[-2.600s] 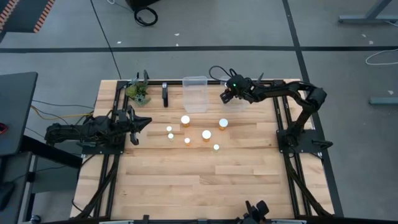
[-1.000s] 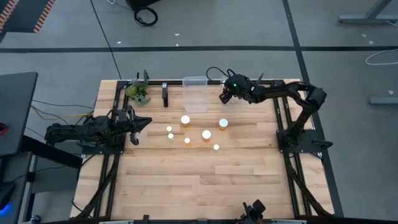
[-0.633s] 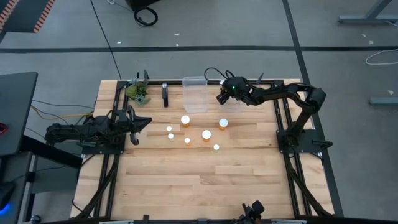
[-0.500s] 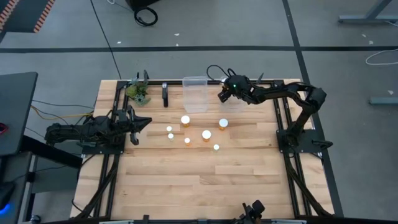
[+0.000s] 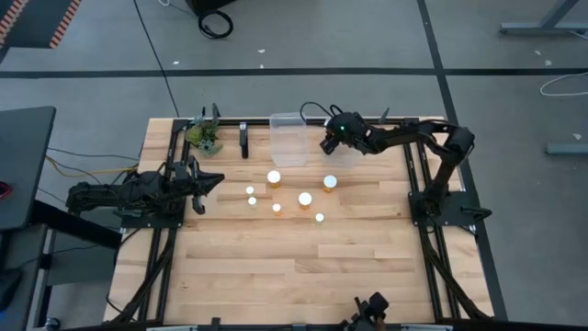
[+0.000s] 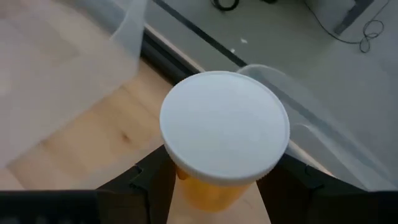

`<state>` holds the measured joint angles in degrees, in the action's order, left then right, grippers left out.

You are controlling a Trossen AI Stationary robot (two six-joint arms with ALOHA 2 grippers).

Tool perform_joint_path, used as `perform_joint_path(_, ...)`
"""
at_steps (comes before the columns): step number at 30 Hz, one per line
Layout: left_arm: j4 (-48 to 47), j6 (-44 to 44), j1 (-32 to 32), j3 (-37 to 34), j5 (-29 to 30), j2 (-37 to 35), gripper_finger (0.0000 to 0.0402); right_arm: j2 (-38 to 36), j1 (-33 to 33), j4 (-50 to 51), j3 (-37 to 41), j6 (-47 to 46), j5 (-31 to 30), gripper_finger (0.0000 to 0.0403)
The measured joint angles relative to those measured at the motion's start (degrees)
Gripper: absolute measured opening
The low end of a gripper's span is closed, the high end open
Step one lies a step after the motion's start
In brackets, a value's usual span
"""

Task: Pick and place medicine bottles into bin by pill shape (circle, oval)
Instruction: Put the bottom right big orange pill into the right transparent bin

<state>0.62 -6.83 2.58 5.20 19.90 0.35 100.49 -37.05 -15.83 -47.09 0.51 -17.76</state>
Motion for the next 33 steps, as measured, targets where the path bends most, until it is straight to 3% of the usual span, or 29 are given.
perform_joint_path(33,0.0,0.0,0.0,0.0,0.0,0.0,0.0028,-0.1,-1.1,2.4,1.5,-2.1,3.3,0.0209)
